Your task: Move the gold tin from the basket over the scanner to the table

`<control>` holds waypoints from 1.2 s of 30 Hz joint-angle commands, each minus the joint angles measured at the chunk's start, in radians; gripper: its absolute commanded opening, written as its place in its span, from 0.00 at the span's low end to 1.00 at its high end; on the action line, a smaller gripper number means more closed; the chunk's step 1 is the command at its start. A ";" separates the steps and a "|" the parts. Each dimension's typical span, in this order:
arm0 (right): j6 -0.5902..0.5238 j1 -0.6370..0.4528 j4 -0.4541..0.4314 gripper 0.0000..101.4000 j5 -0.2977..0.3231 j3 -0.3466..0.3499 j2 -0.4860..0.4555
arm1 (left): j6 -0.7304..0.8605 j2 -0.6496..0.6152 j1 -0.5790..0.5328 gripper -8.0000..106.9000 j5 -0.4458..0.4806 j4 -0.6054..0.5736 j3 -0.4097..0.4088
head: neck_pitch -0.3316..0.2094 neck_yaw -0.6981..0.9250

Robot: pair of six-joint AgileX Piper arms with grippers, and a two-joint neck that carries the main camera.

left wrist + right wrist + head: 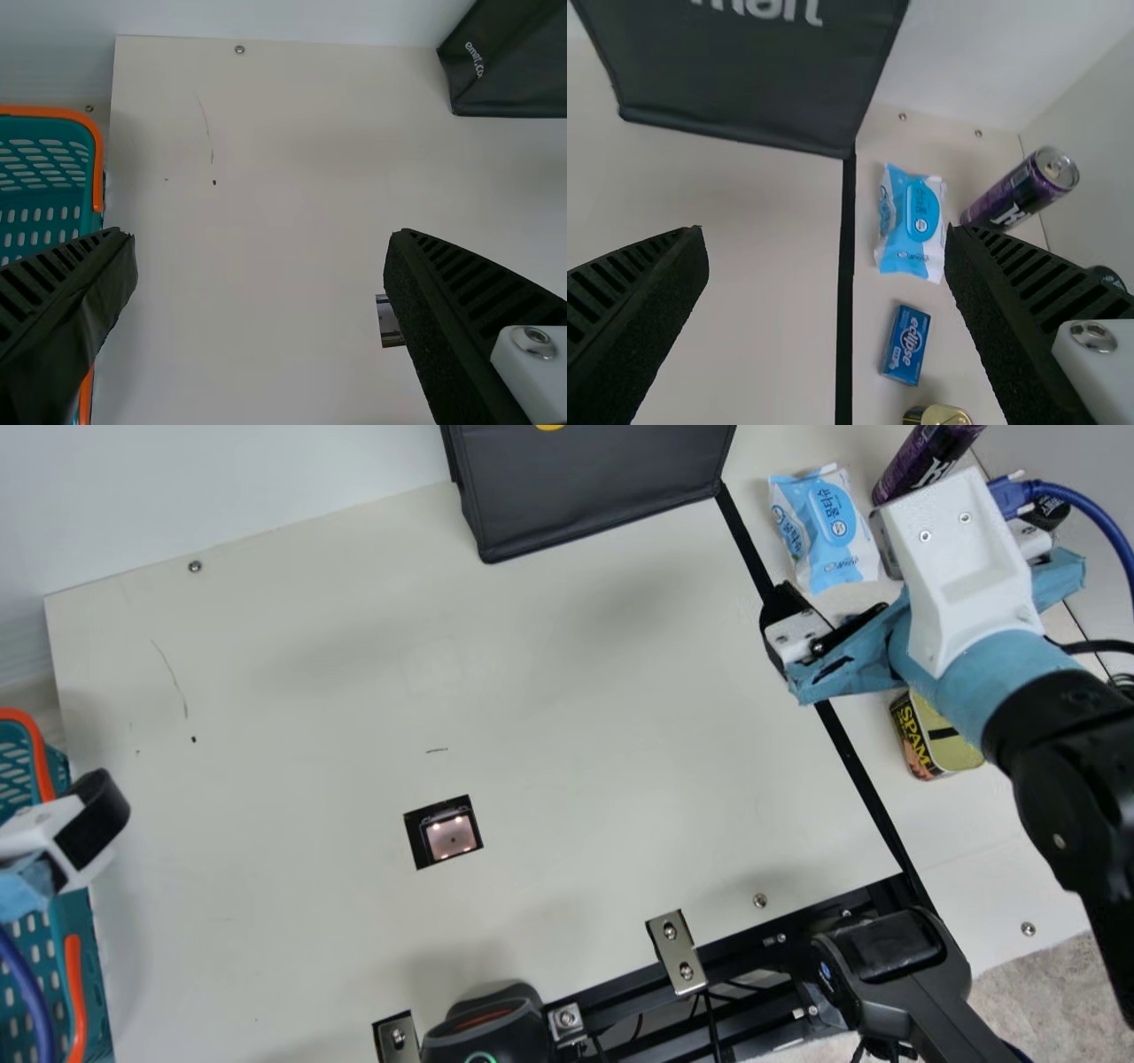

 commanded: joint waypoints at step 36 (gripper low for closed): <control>0.115 0.025 0.173 0.94 0.372 -0.239 -0.064 | 0.052 -0.254 0.110 0.85 0.063 0.103 0.048 | -0.029 0.347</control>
